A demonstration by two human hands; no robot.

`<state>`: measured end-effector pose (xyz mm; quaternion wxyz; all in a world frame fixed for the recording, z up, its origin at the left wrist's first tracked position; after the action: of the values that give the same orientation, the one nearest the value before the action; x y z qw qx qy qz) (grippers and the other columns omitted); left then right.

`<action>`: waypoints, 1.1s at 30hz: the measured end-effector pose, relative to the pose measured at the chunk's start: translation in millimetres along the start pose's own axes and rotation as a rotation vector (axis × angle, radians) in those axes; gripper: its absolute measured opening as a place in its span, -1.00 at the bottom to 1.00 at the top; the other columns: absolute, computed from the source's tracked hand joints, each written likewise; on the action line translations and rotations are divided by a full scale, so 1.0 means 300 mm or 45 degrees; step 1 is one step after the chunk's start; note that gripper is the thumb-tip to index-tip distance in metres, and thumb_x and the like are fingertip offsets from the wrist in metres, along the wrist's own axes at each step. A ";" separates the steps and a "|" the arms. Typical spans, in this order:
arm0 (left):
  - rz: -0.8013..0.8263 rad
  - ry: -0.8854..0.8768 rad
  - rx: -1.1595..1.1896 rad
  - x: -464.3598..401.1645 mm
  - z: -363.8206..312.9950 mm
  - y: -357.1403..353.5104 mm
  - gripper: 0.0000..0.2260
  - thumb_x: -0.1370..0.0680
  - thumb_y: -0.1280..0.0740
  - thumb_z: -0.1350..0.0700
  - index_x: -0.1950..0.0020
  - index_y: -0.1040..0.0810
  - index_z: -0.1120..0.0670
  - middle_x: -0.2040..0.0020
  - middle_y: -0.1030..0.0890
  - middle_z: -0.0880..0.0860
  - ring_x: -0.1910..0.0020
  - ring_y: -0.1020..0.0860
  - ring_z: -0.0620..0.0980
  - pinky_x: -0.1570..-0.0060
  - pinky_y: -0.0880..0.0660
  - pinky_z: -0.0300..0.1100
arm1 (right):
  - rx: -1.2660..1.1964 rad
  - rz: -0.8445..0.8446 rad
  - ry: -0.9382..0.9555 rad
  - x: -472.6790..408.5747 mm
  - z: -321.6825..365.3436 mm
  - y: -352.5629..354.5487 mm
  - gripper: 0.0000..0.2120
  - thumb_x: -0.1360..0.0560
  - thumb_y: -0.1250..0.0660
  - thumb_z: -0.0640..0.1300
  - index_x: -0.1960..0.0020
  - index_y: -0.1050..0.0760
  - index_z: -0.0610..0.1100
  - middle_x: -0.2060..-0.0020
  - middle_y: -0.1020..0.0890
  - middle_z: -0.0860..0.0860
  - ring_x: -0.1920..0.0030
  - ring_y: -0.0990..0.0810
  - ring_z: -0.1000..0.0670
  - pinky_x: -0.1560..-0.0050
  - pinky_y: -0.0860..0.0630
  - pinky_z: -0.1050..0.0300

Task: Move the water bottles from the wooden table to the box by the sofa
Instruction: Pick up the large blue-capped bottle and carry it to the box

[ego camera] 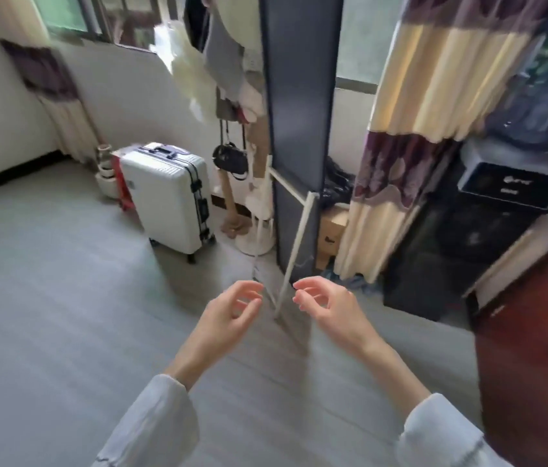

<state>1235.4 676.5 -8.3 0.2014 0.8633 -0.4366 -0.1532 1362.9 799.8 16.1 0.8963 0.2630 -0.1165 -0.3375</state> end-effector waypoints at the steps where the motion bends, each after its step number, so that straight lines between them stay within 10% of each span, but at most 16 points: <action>1: -0.065 0.017 -0.001 -0.005 0.045 0.112 -0.79 -0.51 -0.29 0.16 0.05 -0.47 -0.19 0.11 -0.58 -0.17 0.19 -0.57 -0.21 0.20 -0.46 -0.43 | 0.006 0.052 0.050 -0.058 0.074 -0.094 -0.87 -0.48 -0.29 -0.13 0.00 -0.55 -0.09 0.13 -0.67 -0.05 0.15 -0.62 0.03 0.12 -0.47 0.33; 12: -0.627 0.213 -0.039 -0.006 0.470 1.079 -0.83 -0.53 -0.26 0.13 -0.06 -0.48 -0.10 0.03 -0.57 -0.12 0.07 -0.55 -0.17 0.11 -0.48 -0.39 | -0.073 0.504 0.456 -0.539 0.733 -0.954 -0.88 -0.49 -0.29 -0.12 0.00 -0.55 -0.07 0.14 -0.67 -0.01 0.13 -0.64 -0.04 0.02 -0.57 -0.05; 33: -1.296 0.412 -0.236 -0.444 1.049 2.466 -0.83 -0.53 -0.24 0.09 -0.03 -0.47 -0.19 0.00 -0.59 -0.12 0.00 -0.57 -0.14 0.05 -0.43 -0.34 | -0.269 0.967 1.020 -1.591 1.780 -2.093 -0.87 -0.50 -0.26 -0.08 -0.03 -0.51 0.00 0.11 -0.64 0.03 0.08 -0.62 0.04 0.10 -0.60 0.09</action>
<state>508.5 320.1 85.4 0.2417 0.9569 0.0887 -0.1344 459.6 510.1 101.4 0.9506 0.2190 0.1811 0.1253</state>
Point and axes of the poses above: each hand's wrist, its own x-axis away from the middle knuckle, its own y-axis out of the back of the hand, z = x × y, the point moved 2 cm from there along -x, towards the middle knuckle
